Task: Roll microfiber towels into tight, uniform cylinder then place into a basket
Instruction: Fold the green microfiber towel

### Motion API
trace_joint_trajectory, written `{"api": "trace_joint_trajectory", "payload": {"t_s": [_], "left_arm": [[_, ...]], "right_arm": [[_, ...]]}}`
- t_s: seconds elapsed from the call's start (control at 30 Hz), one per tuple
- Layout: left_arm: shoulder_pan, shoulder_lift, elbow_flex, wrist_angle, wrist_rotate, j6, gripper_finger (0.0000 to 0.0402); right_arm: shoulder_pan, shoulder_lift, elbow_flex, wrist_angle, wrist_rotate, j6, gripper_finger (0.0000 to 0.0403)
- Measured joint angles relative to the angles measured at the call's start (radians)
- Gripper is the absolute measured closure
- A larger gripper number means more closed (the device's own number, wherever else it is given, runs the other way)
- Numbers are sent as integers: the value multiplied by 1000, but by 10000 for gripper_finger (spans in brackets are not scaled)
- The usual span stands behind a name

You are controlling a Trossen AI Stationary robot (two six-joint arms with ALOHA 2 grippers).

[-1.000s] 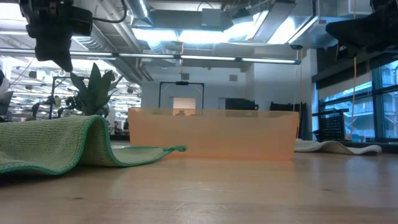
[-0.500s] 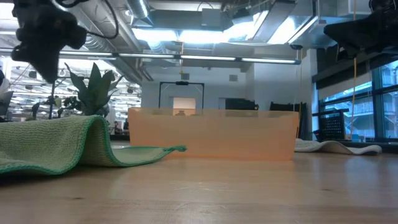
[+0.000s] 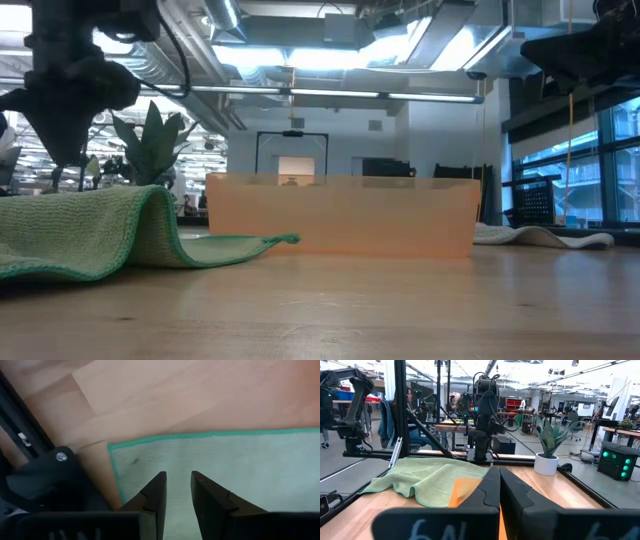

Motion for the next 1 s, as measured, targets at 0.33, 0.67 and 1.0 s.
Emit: {"api": "trace_joint_trajectory", "payload": {"t_s": [0.33, 0.67, 1.0], "left_arm": [[0, 139, 0, 58, 106, -129, 322], [1, 327, 0, 57, 82, -131, 321], [54, 444, 0, 48, 43, -110, 321]], "right_arm": [[0, 0, 0, 2, 0, 0, 400], [0, 0, 0, 2, 14, 0, 400], [0, 0, 0, 2, 16, 1, 400]]}}
